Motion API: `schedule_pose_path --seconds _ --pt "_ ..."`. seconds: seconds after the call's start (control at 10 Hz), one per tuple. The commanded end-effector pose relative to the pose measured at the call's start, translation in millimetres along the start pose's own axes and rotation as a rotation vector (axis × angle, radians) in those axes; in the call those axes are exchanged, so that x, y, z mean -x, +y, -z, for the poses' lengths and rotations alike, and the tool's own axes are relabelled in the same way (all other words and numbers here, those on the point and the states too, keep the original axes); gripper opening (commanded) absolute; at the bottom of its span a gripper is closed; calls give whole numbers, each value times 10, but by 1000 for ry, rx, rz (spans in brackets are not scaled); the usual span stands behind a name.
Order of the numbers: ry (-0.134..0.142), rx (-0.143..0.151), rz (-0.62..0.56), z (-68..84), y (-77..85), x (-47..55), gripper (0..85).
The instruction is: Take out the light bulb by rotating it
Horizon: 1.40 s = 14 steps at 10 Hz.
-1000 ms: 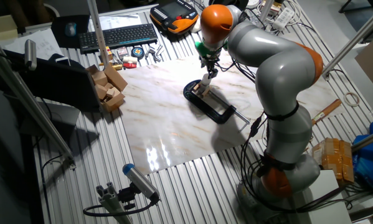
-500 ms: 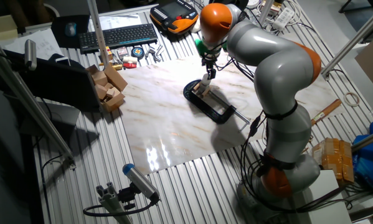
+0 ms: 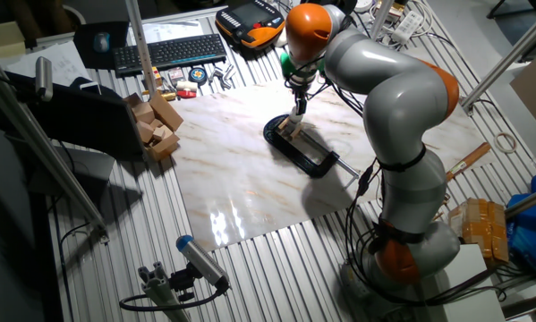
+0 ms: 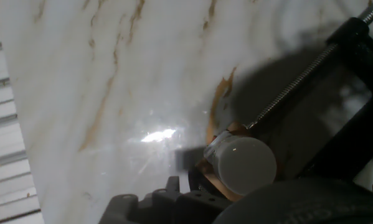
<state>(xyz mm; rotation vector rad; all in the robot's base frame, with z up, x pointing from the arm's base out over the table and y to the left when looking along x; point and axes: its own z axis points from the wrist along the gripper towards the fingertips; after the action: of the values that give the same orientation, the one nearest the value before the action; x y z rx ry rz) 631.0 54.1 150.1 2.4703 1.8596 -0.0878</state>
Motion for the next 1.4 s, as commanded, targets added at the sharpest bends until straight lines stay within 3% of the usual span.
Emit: schedule_pose_path --seconds 0.0,0.6,1.3 --pt "-4 -70 -945 -2 0 0 850" --pt "-7 -76 -935 -37 -7 15 850" --pt "14 -77 -935 -187 -58 89 850"
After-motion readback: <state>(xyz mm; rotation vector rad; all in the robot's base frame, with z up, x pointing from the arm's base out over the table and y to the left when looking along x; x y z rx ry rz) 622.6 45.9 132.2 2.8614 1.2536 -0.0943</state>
